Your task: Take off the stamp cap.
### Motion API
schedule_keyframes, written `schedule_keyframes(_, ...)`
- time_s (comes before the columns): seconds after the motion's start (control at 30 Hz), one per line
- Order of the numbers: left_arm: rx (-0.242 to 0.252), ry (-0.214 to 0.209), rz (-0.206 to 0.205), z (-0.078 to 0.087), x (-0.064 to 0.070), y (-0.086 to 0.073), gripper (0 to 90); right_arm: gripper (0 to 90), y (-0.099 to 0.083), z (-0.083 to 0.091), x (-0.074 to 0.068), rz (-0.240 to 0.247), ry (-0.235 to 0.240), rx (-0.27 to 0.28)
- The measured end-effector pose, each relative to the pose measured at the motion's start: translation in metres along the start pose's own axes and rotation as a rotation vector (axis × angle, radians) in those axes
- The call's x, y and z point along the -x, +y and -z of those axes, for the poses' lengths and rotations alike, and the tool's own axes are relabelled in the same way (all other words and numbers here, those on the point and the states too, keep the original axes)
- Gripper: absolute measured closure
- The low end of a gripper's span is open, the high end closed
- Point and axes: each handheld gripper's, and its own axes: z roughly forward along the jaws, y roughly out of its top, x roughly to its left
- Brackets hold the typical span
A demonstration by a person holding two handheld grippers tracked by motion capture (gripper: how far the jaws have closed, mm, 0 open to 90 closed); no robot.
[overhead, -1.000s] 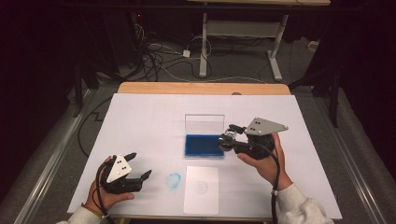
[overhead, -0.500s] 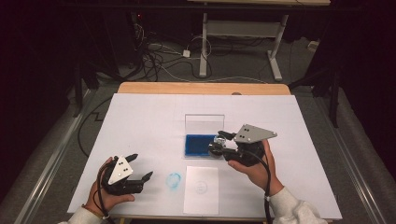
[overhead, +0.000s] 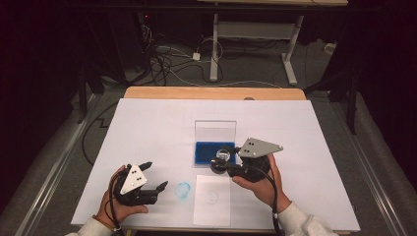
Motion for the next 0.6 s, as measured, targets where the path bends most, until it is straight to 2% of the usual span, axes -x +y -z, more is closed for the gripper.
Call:
schedule_keyframes(0.03, 0.006, -0.004, -0.016, -0.003, 0.003, 0.004, 19.2, 56.7, 0.000, -0.002, -0.004, 0.009, 0.006, -0.006)
schedule_keyframes(0.07, -0.003, -0.047, -0.025, -0.010, 0.011, 0.011, 19.5, 56.7, 0.000, -0.003, -0.006, 0.011, 0.012, -0.006)
schedule_keyframes(0.1, -0.003, -0.047, -0.025, -0.010, 0.011, 0.011, 19.6, 56.7, 0.000, -0.005, -0.008, 0.012, 0.020, -0.004)
schedule_keyframes(0.2, 0.019, -0.094, -0.054, -0.021, 0.022, 0.021, 19.8, 56.7, 0.001, -0.010, -0.014, 0.008, 0.037, 0.001)
schedule_keyframes(0.23, 0.037, -0.115, -0.032, -0.024, 0.025, 0.023, 19.9, 56.7, 0.001, -0.011, -0.015, 0.004, 0.040, 0.002)
schedule_keyframes(0.27, 0.034, -0.129, -0.050, -0.027, 0.026, 0.026, 19.9, 56.7, 0.000, -0.013, -0.016, 0.002, 0.044, 0.008)
schedule_keyframes(0.37, 0.052, -0.177, -0.051, -0.037, 0.035, 0.034, 19.9, 56.7, 0.000, -0.015, -0.019, -0.024, 0.055, 0.027)
schedule_keyframes(0.47, 0.065, -0.202, -0.044, -0.045, 0.042, 0.041, 19.9, 56.7, 0.000, -0.015, -0.021, -0.035, 0.059, 0.049)
schedule_keyframes(0.6, 0.074, -0.194, -0.021, -0.052, 0.047, 0.047, 20.0, 56.7, -0.001, -0.016, -0.023, -0.051, 0.060, 0.065)
